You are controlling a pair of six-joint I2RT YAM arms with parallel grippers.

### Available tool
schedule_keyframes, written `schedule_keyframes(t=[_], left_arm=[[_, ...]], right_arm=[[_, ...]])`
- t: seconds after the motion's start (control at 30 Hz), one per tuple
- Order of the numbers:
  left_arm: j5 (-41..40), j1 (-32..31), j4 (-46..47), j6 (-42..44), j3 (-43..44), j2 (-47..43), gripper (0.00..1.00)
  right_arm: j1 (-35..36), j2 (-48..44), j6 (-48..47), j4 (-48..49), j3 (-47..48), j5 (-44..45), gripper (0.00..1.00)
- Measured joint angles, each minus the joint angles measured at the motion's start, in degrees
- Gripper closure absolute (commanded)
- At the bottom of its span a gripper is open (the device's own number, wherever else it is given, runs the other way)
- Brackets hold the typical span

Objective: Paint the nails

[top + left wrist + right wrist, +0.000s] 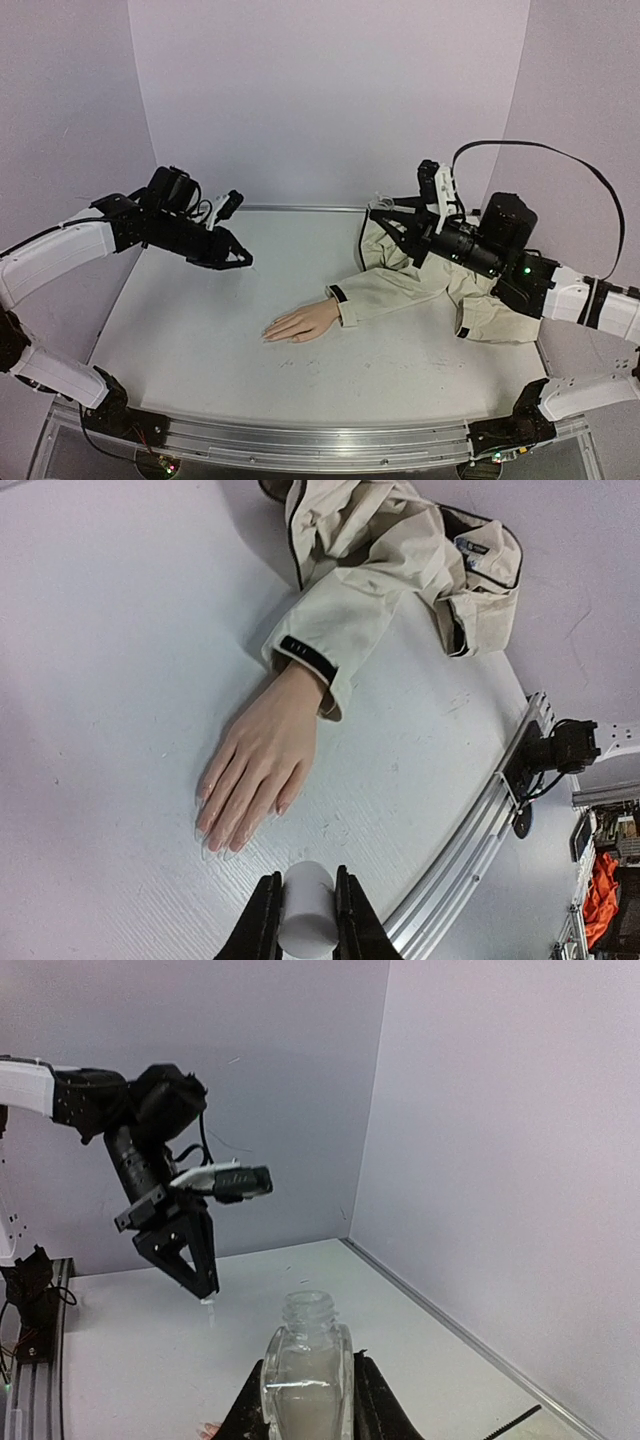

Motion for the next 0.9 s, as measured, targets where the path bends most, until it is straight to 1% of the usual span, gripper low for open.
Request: schedule_keyframes(t=[0.13,0.23,0.33,0.47,0.67,0.9], left_arm=[[-0.2,0.0,3.6,-0.7,-7.3,0.0,1.0],[0.0,0.0,7.1,-1.8,-12.3,-0.1,1.0],[0.3,0.0,9.3,-2.6,-15.3,0.3,1.0],[0.5,0.0,12.7,-3.5,-16.7,3.1,1.0],[0.7,0.0,17.2,-4.1,-17.0,8.6,1.0],[0.2,0.0,19.9,-4.1,-16.0,15.5,1.0]], right_arm=[[0.0,-3.7,-2.6,-2.2,-1.8,3.4,1.0],[0.0,-4.0,-4.7,-4.4,-2.0,5.6,1.0],[0.0,-3.9,-6.4,-6.4,-2.0,6.9,1.0],[0.0,-3.0,-7.9,-7.3,-2.0,8.0,1.0],[0.0,0.6,-9.6,-7.7,-2.0,9.2,1.0],[-0.6,3.9,-10.5,-8.0,-1.9,9.2,1.0]])
